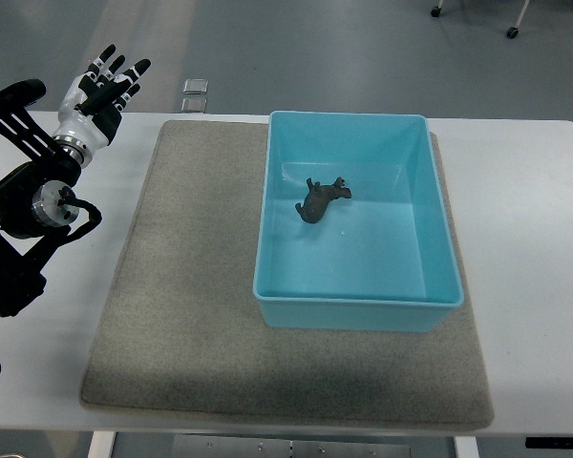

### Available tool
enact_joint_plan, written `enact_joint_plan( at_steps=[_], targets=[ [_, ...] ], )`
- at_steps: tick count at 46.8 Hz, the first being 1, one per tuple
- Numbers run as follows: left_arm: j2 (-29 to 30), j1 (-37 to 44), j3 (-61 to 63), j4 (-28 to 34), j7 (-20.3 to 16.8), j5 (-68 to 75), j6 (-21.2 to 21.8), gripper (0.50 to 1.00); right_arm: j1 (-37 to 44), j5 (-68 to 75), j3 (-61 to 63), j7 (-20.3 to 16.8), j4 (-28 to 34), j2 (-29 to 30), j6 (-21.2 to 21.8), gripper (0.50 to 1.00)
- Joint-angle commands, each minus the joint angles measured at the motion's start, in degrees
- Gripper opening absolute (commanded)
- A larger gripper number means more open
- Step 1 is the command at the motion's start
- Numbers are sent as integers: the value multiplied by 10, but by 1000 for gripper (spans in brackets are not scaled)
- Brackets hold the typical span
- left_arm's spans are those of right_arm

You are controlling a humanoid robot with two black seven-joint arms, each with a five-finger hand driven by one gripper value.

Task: Place brown hippo in blue box with left hand

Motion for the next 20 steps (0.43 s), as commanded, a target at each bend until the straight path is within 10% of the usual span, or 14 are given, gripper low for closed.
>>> enact_joint_plan(
  at_steps=[1, 20],
  targets=[
    [0, 1, 0, 0, 0, 0, 0, 996, 1, -1, 1, 0, 9, 0, 8, 936],
    [-2, 0, 1, 0, 0, 0, 1, 996, 0, -3, 1, -4, 9, 0, 8, 936]
  ],
)
